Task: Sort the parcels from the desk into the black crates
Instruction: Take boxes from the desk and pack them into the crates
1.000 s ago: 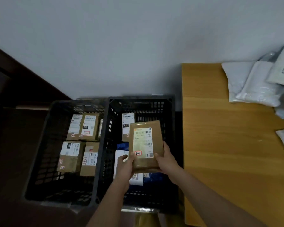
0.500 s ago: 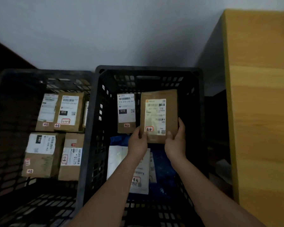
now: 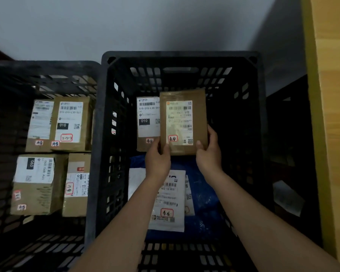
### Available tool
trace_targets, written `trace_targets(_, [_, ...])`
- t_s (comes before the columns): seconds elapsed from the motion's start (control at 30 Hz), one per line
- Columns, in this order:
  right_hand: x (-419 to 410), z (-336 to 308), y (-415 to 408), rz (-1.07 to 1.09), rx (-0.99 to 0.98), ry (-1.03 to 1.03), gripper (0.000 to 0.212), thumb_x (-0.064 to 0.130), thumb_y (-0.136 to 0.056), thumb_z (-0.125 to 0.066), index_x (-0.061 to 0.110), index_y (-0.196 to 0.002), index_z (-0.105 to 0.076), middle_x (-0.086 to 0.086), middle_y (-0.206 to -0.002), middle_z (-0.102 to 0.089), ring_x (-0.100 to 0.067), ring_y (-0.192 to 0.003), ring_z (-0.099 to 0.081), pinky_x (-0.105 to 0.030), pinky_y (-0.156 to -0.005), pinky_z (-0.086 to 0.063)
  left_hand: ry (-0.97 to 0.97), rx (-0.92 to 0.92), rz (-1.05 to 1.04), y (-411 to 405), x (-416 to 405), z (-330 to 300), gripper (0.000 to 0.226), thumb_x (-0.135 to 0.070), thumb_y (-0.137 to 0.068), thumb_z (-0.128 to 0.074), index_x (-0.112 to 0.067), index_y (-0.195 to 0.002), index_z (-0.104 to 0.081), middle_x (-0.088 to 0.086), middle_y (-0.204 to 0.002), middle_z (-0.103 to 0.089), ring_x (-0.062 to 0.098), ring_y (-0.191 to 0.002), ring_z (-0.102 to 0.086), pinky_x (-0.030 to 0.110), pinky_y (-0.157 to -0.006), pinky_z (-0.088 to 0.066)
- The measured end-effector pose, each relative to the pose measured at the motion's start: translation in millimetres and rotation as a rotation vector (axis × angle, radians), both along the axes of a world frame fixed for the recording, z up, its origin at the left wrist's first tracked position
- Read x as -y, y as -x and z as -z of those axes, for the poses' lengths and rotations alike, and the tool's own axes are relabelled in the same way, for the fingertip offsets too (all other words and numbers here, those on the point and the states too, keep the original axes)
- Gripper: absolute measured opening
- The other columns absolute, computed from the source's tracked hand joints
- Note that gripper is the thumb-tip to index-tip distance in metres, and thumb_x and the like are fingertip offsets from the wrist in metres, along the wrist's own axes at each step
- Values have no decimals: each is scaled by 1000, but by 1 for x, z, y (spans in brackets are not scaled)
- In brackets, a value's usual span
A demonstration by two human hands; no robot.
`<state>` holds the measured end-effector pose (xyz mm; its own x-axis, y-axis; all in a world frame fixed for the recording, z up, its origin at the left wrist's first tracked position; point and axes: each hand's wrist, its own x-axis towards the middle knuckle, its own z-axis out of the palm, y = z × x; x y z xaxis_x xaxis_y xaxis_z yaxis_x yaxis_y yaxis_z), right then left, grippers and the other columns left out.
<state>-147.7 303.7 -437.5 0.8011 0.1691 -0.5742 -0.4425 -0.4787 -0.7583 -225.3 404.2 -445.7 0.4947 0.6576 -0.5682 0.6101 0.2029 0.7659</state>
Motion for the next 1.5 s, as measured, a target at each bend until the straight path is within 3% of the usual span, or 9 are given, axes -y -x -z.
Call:
trace_targets(0.07, [-2,4,-8,-42,-34,5,60,9,-103,-46,35,-153,-25,3,-143,-48,-6,-116,-45,-22,-96,-39,-4,4,-44,-1,-3,3,29,-16,-101,-51,-17,-130,-56,-7,-114,-61,14,-115,-58,18,-89,-43])
trace_targets(0.17, [-2,11,-14,-107,-105,31,63,14,-102,-50,36,-154,-21,2,-147,-46,-15,-129,-46,-35,-109,-41,-136,10,1,0,-3,4,52,-12,-99,-55,-22,-147,-38,-1,-135,-52,15,-129,-47,26,-103,-41])
trace_targets(0.27, [-2,16,-13,-194,-15,102,75,13,-98,-58,32,-156,-14,1,-149,-42,-17,-133,-44,-24,-104,-35,-472,-124,319,3,-7,11,69,0,-93,-57,-31,-150,-35,3,-152,-35,21,-135,-35,39,-110,-37])
trace_targets(0.43, [0,33,4,-373,189,234,71,-7,-94,-54,18,-154,-27,-6,-159,-26,-11,-138,-31,5,-98,-17,-600,-467,754,15,-23,18,54,-15,-99,-50,-35,-148,-39,-5,-164,-11,28,-150,-7,53,-120,-10])
trace_targets(0.53, [8,42,1,-525,114,310,83,-11,-93,-45,29,-158,-13,3,-165,-9,-14,-145,-25,-16,-112,-22,-674,-486,863,14,-24,19,55,-14,-98,-49,-31,-149,-38,-6,-164,-12,26,-151,-2,51,-121,-4])
trace_targets(0.63, [7,37,-9,-608,34,365,93,-13,-89,-47,34,-157,-4,5,-166,-1,-19,-149,-18,-37,-121,-25,-633,-513,870,8,-24,17,62,-11,-94,-50,-29,-151,-34,-6,-164,-11,26,-151,-1,51,-120,-1])
trace_targets(0.77, [1,12,-6,-629,12,409,96,-6,-90,-52,37,-156,3,1,-165,8,-22,-151,-7,-41,-122,-20,-525,-571,912,13,-21,1,71,-18,-96,-50,-30,-156,-14,-7,-165,-2,24,-151,3,52,-119,1])
trace_targets(1.1, [10,-106,23,-778,445,487,100,2,-90,-54,45,-153,10,1,-162,23,-27,-148,23,-51,-118,13,-528,-491,800,35,0,-107,76,-36,-102,-44,-30,-155,10,1,-163,20,32,-150,9,51,-120,0])
trace_targets(1.5, [73,-253,6,-641,778,662,103,15,-91,-61,44,-151,17,-2,-163,24,-35,-149,19,-57,-115,11,-782,-381,886,-12,33,-270,79,-37,-101,-45,-29,-156,12,3,-162,21,34,-150,10,51,-120,-1])
